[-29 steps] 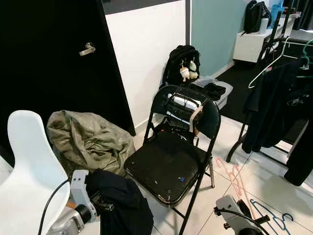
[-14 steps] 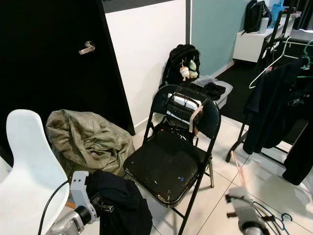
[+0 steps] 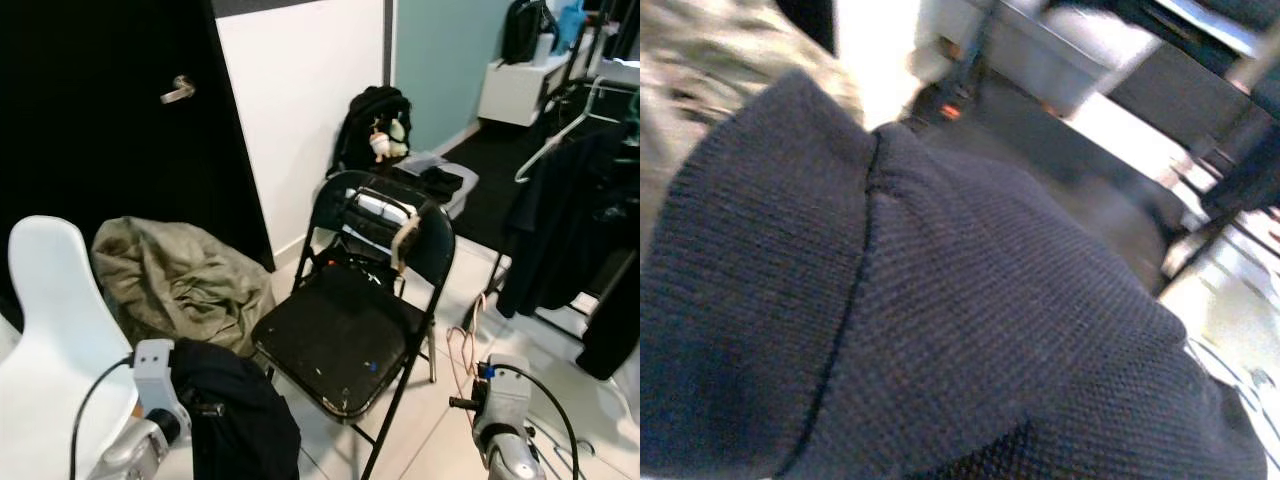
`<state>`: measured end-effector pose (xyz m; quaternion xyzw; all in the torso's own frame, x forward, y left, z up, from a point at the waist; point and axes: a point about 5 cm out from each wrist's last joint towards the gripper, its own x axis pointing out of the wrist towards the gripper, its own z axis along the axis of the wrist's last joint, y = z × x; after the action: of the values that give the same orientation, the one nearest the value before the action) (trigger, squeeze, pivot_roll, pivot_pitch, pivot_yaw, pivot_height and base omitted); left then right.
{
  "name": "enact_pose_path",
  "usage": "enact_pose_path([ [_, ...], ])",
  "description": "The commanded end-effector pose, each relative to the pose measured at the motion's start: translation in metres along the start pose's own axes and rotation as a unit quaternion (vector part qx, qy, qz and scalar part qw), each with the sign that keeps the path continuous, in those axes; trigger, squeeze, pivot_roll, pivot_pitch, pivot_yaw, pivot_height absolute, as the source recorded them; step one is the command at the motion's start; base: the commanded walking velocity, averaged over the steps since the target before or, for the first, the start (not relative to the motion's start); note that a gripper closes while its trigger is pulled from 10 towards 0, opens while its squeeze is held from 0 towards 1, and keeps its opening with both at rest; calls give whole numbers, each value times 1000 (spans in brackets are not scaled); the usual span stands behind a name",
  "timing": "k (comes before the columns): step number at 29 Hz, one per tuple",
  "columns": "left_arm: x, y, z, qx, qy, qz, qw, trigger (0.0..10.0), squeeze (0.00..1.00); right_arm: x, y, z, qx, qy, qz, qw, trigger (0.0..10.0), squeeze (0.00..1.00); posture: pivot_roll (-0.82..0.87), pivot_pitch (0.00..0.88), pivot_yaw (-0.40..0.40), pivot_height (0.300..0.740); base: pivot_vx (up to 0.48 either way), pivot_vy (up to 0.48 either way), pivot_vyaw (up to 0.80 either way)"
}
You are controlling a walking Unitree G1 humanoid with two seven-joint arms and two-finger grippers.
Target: Hang hanger
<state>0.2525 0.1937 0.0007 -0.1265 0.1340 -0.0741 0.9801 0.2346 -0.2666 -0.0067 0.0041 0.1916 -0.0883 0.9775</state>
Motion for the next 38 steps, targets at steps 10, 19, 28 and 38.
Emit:
enact_pose_path([
  [10,0,6,1,22,14,-7,1000,10000,0,-1,17,-3,54,-1,74,996,10000,0,-148,13,36,710,0,0,738],
  [19,0,5,-3,30,24,-4,999,10000,0,-2,15,-14,64,23,82,994,10000,0,-145,2,37,710,0,0,738],
  [28,0,5,-4,31,24,-9,999,10000,0,-7,7,-26,63,50,90,993,10000,0,-140,0,42,710,0,0,738],
  [38,-1,5,-3,35,19,-18,999,10000,0,-9,-1,-30,62,68,90,992,10000,0,-124,9,41,710,0,0,738],
])
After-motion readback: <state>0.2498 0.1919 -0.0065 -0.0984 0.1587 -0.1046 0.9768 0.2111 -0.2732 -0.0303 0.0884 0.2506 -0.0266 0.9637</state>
